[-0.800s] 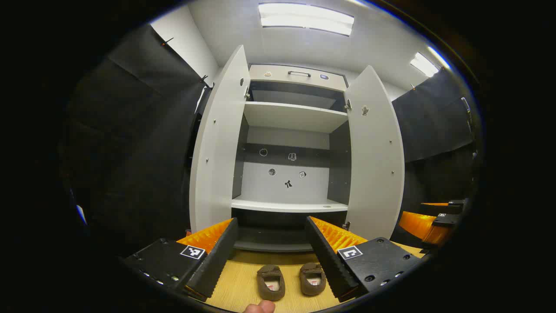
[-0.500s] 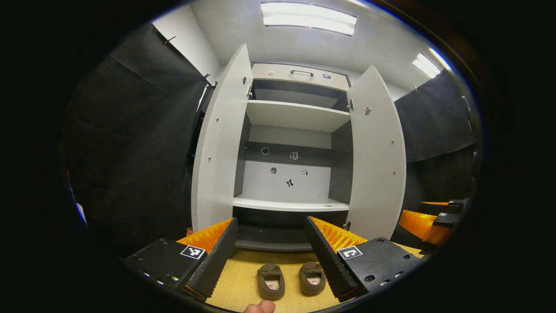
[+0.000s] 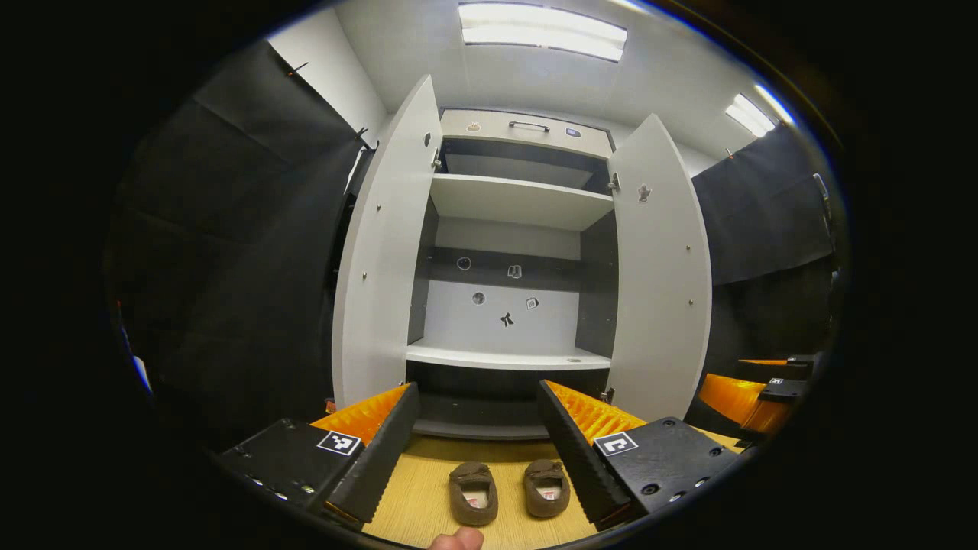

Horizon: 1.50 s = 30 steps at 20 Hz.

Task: Grab one shoe with the right hand and put it into the shoe cabinet, grab the other shoe with the left hand and put it into the shoe cabinet; then close the right door with the right hand and the left door with the left hand.

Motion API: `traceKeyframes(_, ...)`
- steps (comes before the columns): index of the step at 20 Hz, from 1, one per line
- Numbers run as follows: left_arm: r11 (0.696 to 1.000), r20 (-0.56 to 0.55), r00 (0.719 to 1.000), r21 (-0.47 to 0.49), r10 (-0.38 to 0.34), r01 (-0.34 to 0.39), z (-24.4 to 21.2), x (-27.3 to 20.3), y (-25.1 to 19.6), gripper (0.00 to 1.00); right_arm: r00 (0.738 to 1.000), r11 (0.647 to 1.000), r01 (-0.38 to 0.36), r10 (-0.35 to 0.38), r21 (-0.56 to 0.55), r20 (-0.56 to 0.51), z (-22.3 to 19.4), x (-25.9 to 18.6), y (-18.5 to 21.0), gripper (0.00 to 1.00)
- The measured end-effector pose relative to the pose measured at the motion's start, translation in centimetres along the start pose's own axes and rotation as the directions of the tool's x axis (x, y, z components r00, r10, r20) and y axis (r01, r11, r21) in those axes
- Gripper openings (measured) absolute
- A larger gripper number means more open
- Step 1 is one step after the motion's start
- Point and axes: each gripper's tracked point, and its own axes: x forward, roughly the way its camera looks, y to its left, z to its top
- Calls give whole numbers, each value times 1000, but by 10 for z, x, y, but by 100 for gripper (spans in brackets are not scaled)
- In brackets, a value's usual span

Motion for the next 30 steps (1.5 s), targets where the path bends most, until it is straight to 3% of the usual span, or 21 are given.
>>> traceKeyframes(4,1000,7,1000,-4,6,-6,1,-1,3,95,1000,1000,-1,1,4,4,2,-1,0,99)
traceKeyframes(5,1000,4,1000,-4,11,-11,1,-2,5,95,1000,1000,-3,3,-2,2,2,-1,1,95)
traceKeyframes(12,1000,-8,1000,0,27,-27,-2,-3,14,95,999,1000,-22,22,-14,-23,-7,2,11,95)
traceKeyframes(13,1000,-9,1000,-1,29,-29,-2,-3,16,95,999,1000,-25,25,-14,-25,-6,4,12,99)
traceKeyframes(15,999,-10,999,-1,33,-33,-1,-2,19,95,999,999,-29,29,-18,-25,-7,6,16,95)
traceKeyframes(19,999,-10,999,-1,37,-37,-1,-1,23,95,999,999,-41,40,-31,-29,-8,11,22,99)
traceKeyframes(20,999,-10,999,-4,36,-36,0,-1,23,95,999,998,-43,42,-35,-34,-9,12,24,95)
traceKeyframes(21,999,-10,999,-7,36,-36,0,-1,24,95,998,998,-47,46,-37,-40,-11,13,26,99)
traceKeyframes(23,999,-12,999,-7,38,-38,-1,-2,25,95,997,997,-61,58,-42,-56,-14,18,30,95)
traceKeyframes(26,999,-6,999,5,42,-42,-1,-4,29,95,992,994,-92,86,-60,-87,-23,31,43,99)
traceKeyframes(30,999,-16,999,-14,42,-42,-5,-7,30,95,979,985,-146,131,-89,-154,-47,62,62,95)
